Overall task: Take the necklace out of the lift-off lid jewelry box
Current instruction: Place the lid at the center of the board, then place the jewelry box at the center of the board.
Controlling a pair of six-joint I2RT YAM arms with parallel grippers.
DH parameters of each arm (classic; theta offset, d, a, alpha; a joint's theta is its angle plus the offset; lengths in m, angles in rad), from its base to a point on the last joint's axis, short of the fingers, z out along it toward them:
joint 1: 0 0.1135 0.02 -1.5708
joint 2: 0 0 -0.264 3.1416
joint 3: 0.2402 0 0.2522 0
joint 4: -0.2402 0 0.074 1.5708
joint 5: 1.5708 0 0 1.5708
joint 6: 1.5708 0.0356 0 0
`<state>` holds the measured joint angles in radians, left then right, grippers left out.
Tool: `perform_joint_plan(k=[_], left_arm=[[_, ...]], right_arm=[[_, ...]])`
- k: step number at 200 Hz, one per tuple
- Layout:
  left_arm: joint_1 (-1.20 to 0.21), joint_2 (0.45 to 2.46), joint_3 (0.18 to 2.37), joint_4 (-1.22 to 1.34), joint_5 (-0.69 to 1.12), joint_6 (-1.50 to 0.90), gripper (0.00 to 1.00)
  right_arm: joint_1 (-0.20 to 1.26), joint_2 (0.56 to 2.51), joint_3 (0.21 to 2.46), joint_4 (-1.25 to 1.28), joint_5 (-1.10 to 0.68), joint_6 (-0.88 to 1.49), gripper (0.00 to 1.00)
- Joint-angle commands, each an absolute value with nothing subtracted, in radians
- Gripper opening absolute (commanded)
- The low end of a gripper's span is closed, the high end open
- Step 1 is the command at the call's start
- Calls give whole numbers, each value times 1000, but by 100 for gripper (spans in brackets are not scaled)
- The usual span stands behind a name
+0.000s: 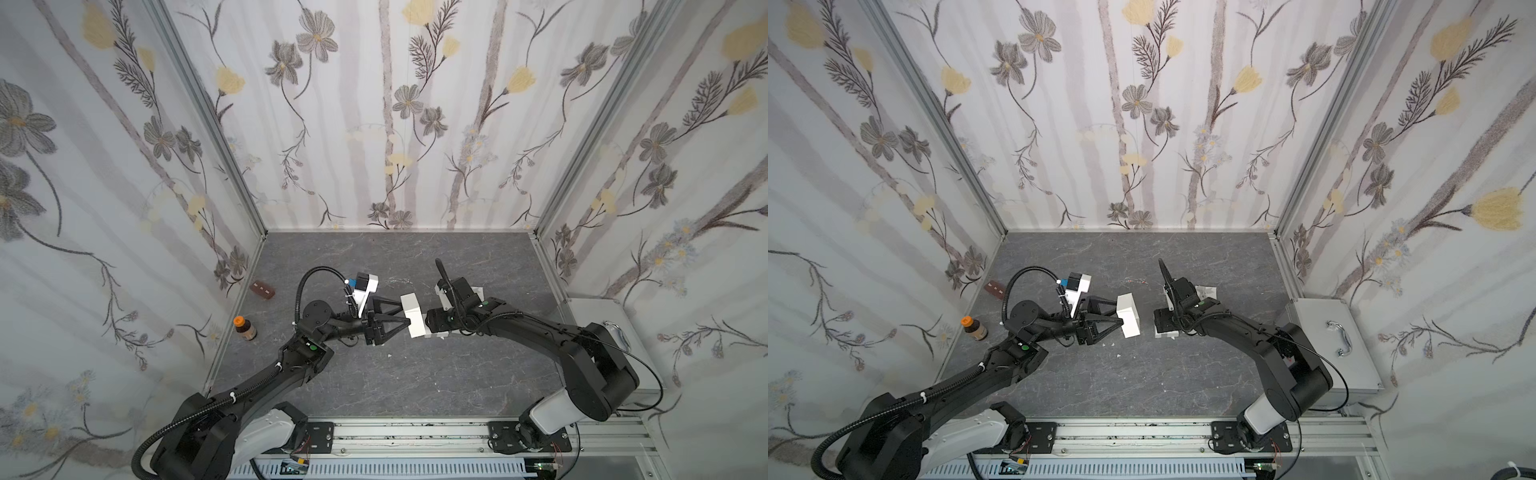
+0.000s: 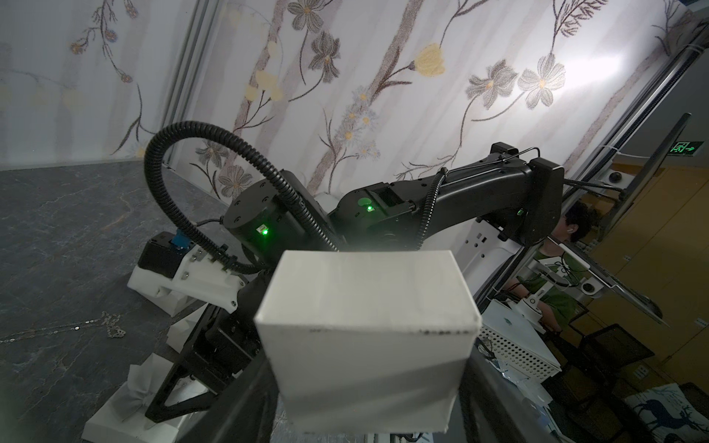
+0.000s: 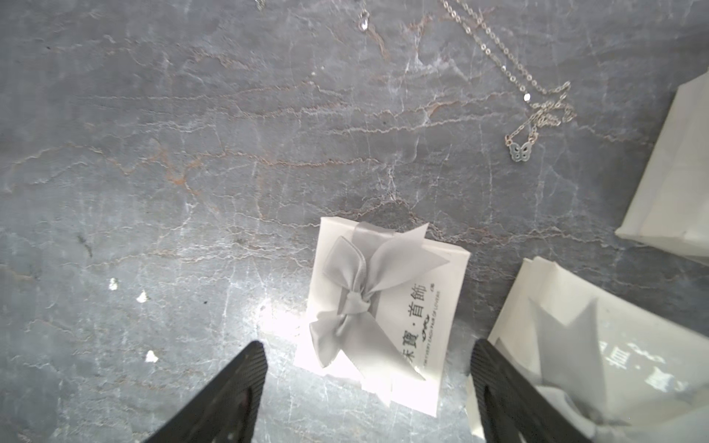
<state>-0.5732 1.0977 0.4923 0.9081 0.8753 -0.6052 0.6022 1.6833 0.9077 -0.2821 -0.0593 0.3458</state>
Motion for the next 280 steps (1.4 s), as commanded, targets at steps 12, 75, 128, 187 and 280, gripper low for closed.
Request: perform_joint_plan(k=[12, 75, 128, 187, 280], left_arm=[[-572, 1104, 502, 941, 905, -602, 58], [-572, 1173, 520, 1090, 980, -679, 59], [-572, 1227, 536, 1197, 1008, -739, 60], [-575, 1237, 538, 1248, 1057, -763, 60], [-575, 1292, 562, 1288, 1077, -794, 60]], right_arm=[[543, 1533, 845, -132, -347, 300, 66], [491, 1218, 674, 338, -864, 426, 44], [488, 1191, 631, 532, -940, 531, 38], [504, 1213, 637, 564, -950, 549, 35], [533, 1230, 643, 556, -953, 534, 20]])
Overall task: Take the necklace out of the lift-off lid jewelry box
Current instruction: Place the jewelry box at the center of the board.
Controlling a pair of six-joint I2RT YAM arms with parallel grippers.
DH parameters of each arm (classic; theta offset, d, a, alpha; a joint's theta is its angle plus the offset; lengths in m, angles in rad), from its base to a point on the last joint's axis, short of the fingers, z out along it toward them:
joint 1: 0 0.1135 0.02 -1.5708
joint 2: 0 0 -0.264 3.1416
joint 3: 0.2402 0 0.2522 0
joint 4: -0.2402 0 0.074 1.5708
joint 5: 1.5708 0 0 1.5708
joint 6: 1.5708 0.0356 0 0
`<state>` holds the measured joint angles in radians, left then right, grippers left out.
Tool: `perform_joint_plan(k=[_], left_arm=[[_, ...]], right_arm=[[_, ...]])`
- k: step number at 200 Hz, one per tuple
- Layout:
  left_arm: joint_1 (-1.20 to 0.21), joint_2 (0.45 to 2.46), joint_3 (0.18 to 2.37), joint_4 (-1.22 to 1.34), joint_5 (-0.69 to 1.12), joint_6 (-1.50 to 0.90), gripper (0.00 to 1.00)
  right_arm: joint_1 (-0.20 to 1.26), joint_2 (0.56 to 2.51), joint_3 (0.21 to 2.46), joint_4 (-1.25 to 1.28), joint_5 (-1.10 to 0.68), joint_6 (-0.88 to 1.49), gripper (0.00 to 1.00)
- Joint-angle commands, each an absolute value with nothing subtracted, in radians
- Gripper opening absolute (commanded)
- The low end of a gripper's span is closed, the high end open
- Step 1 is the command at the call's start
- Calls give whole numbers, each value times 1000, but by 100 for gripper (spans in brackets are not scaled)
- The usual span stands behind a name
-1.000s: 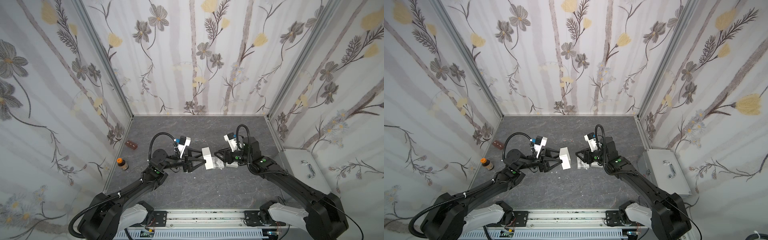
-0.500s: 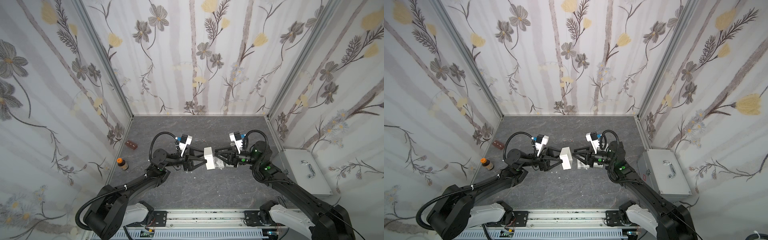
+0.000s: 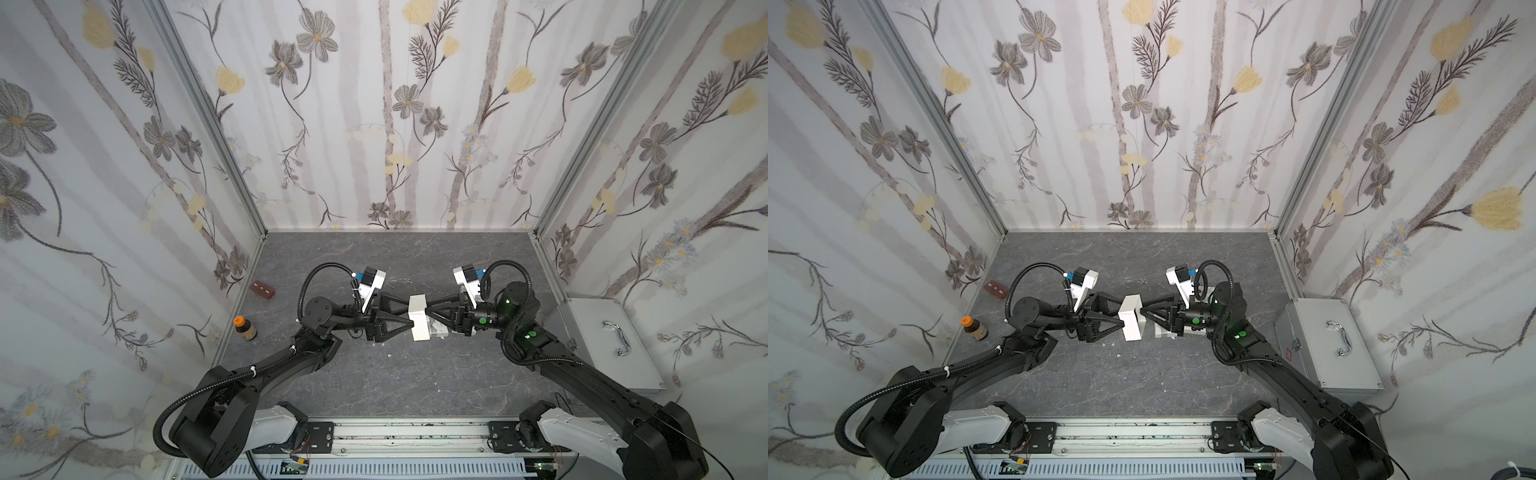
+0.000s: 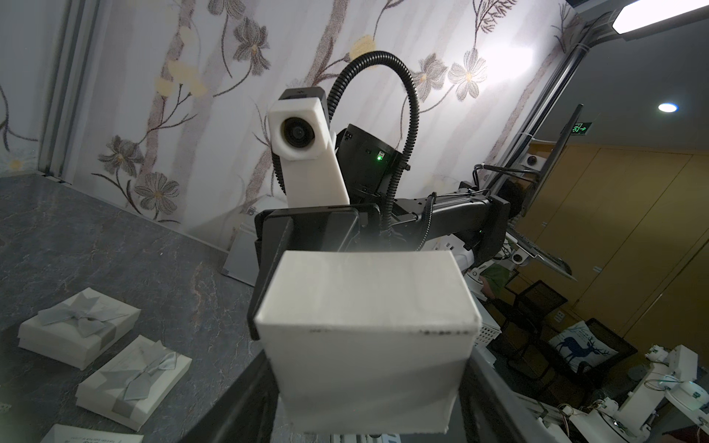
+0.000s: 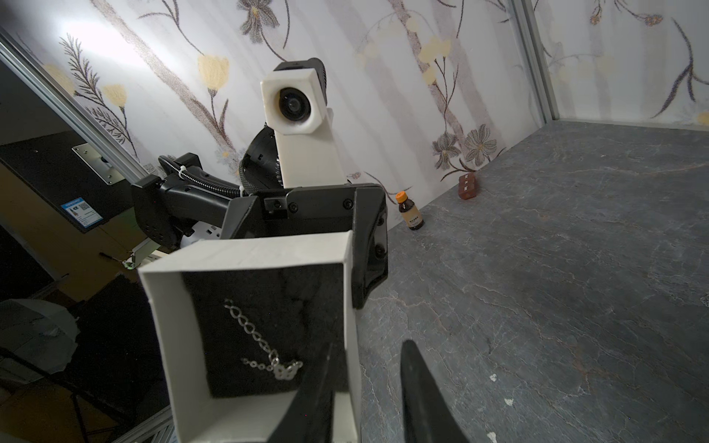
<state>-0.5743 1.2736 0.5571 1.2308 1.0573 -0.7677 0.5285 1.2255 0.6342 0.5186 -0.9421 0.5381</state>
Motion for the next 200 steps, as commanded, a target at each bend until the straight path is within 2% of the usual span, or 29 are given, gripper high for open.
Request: perform_joint_plan(k=[1, 21, 60, 79, 98, 116, 136, 156, 200], left_arm=[[-574, 1293, 562, 1288, 1078, -794, 60], [-575, 1308, 562, 1297, 1080, -799, 63], [-561, 1317, 557, 1258, 1029, -774, 76], [-532, 1267, 538, 1141, 943, -709, 80], [-512, 1161, 528, 875, 809, -565, 84], [-512, 1060, 564, 510, 616, -374, 85], [-512, 989, 594, 255, 377, -253, 85], [-511, 950, 594, 149, 216, -213, 85], [-511, 918, 551, 114, 170, -201, 84]], right_arm=[[534, 1230, 643, 556, -953, 533, 20], [537, 1231, 644, 543, -951, 526, 14], [537, 1203, 661, 406, -862, 465, 0], [538, 1191, 702, 209, -698, 379, 0], [549, 1198, 737, 35, -514, 319, 0], [589, 1232, 790, -91, -365, 289, 0], [638, 1306, 820, -170, -262, 309, 0], [676, 1402, 842, -201, -214, 360, 0], [768, 1645, 925, -249, -89, 444, 0]])
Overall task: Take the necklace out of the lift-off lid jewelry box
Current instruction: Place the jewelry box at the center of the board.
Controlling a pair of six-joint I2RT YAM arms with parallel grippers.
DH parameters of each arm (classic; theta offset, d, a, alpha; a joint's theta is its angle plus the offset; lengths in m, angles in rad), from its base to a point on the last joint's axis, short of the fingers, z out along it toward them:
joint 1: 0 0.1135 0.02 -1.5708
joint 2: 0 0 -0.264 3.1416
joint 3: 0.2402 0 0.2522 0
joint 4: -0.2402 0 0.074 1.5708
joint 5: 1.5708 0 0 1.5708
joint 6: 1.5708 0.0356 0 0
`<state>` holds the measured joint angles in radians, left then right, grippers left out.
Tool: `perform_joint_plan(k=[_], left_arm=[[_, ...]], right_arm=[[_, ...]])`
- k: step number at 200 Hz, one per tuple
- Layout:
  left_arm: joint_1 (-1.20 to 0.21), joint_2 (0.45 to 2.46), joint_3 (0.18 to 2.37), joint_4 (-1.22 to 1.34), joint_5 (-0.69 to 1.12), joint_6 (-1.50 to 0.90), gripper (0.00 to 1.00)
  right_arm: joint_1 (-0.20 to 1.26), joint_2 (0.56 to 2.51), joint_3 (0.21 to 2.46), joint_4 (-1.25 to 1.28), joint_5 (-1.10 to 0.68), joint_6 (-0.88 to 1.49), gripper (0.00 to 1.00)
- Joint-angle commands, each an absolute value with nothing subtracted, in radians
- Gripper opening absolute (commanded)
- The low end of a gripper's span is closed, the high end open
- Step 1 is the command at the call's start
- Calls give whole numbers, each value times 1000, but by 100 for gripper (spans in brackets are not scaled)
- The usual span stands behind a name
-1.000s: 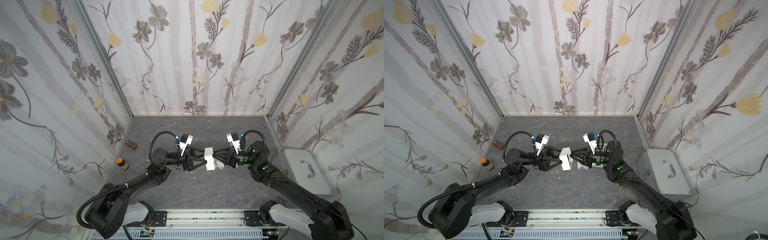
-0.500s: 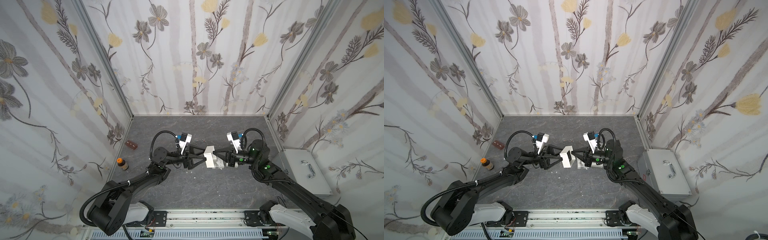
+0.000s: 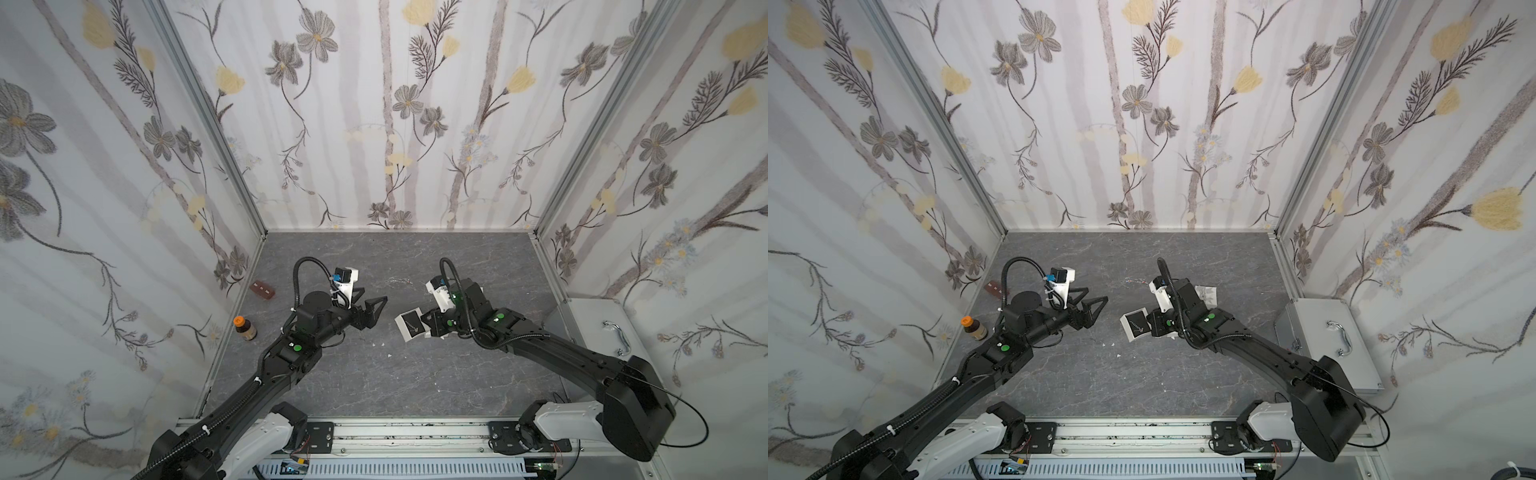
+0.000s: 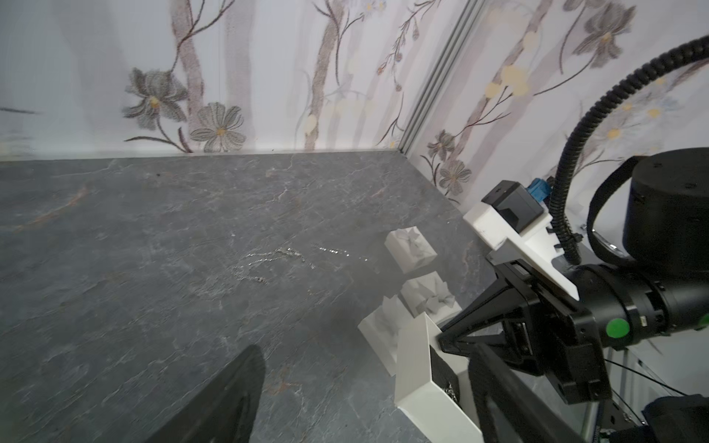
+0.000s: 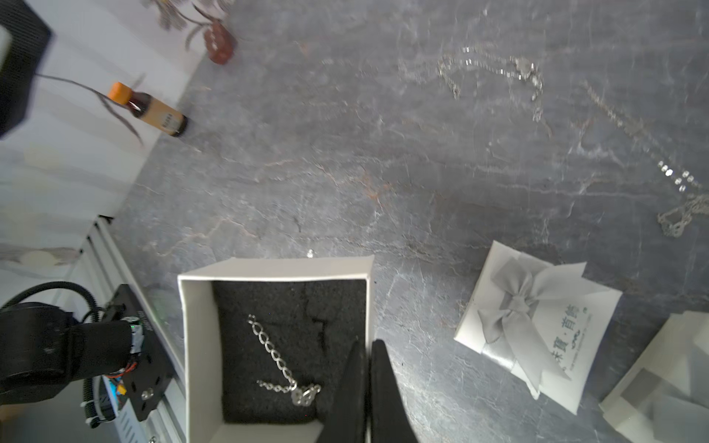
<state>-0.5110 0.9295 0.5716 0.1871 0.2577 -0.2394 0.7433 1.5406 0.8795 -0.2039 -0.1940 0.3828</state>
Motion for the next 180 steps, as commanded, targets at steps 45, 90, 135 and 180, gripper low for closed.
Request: perform_joint_plan(k=[45, 90, 135, 180], left_arm=[[-511, 898, 507, 114, 188, -192, 83], [-510, 902, 464, 139, 222, -195, 81], [-512, 912, 445, 137, 242, -189, 81], [-512, 917, 427, 140, 259, -188, 80]], right_arm=[[814, 1748, 946, -236, -82, 492, 0], [821, 1792, 953, -241, -73, 506, 1], [824, 1821, 975, -273, -48, 504, 9], [837, 1807, 1010, -319, -17, 481, 24]])
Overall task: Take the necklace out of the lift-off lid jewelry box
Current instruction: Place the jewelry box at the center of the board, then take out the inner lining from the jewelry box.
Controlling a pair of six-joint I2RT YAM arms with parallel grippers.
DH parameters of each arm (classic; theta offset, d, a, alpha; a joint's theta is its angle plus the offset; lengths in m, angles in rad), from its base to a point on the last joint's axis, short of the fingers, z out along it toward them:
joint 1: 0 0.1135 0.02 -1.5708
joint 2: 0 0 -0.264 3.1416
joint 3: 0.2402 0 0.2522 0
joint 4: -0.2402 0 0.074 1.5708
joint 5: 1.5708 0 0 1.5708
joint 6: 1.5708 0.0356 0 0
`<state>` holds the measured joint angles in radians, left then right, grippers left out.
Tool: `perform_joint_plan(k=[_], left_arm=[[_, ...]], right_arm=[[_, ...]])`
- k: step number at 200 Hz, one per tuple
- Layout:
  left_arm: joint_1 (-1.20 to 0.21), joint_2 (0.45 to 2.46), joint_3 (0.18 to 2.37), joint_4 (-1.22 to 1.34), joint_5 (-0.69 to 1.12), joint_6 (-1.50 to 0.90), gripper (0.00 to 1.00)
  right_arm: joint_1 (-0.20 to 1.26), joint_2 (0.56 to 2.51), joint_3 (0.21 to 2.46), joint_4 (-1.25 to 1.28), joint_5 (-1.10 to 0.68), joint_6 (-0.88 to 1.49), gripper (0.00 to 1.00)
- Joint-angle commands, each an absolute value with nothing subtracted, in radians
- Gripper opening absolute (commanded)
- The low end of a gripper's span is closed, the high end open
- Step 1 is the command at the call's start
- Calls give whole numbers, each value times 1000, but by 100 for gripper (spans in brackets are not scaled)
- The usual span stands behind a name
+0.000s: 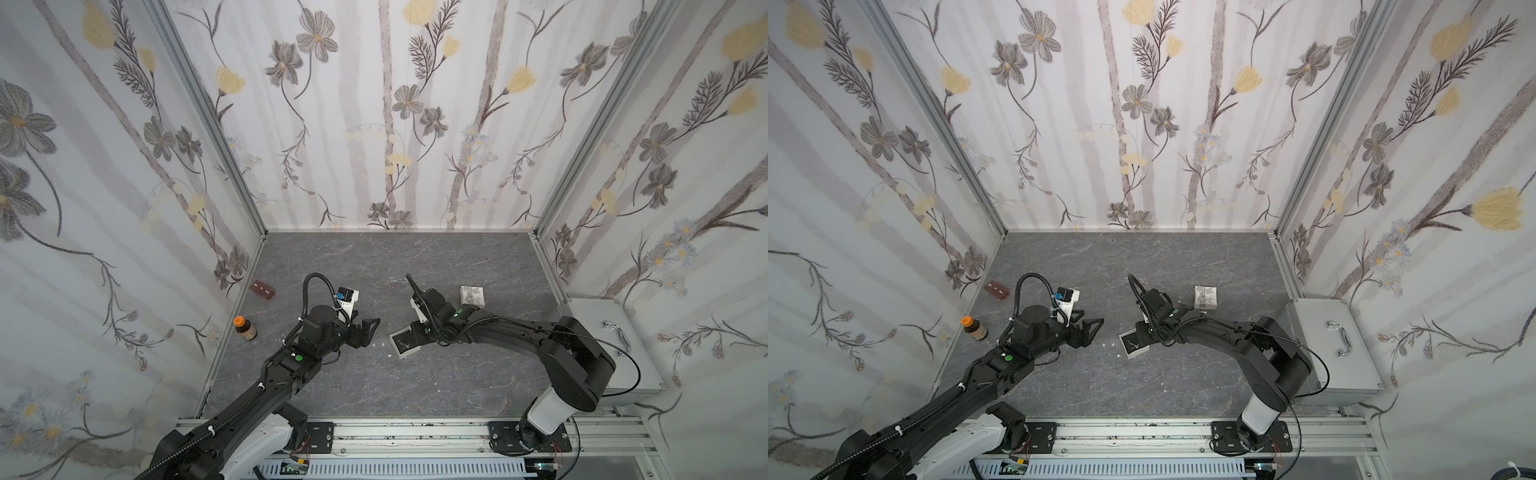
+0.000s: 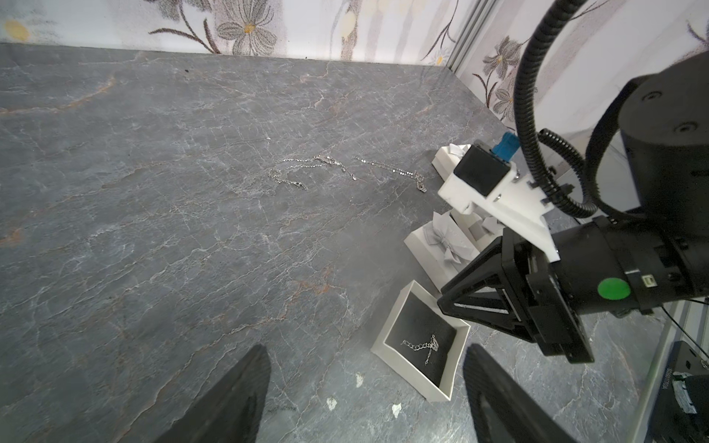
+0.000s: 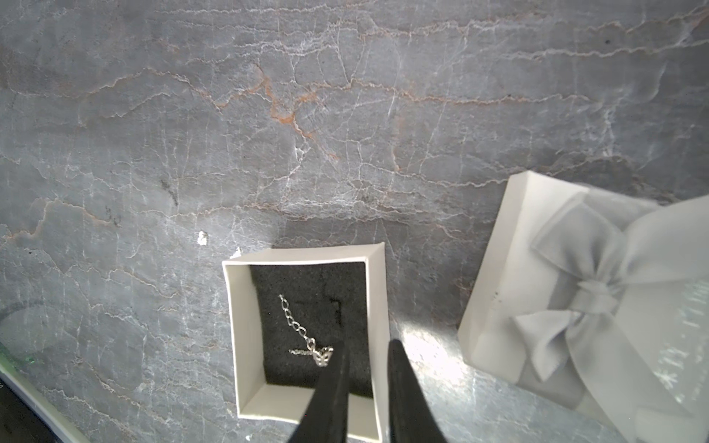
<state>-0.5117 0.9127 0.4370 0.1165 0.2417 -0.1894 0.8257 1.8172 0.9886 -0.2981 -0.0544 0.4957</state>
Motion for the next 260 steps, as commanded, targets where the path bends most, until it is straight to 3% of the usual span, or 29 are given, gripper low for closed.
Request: perform_joint_plan(k=[1, 37, 160, 260], left_arm=[[-511, 916, 426, 140, 259, -188, 80], [-512, 917, 406, 147, 225, -195, 80], [-512, 917, 389, 142, 290, -195, 79], [-514, 992, 384, 202, 383, -251, 79]], right_arm=[[838, 1806, 1011, -319, -17, 479, 24], [891, 1769, 1027, -301, -21, 369, 25], [919, 1926, 1092, -310, -29, 226, 39], [928, 2003, 1101, -299, 34, 236, 36]])
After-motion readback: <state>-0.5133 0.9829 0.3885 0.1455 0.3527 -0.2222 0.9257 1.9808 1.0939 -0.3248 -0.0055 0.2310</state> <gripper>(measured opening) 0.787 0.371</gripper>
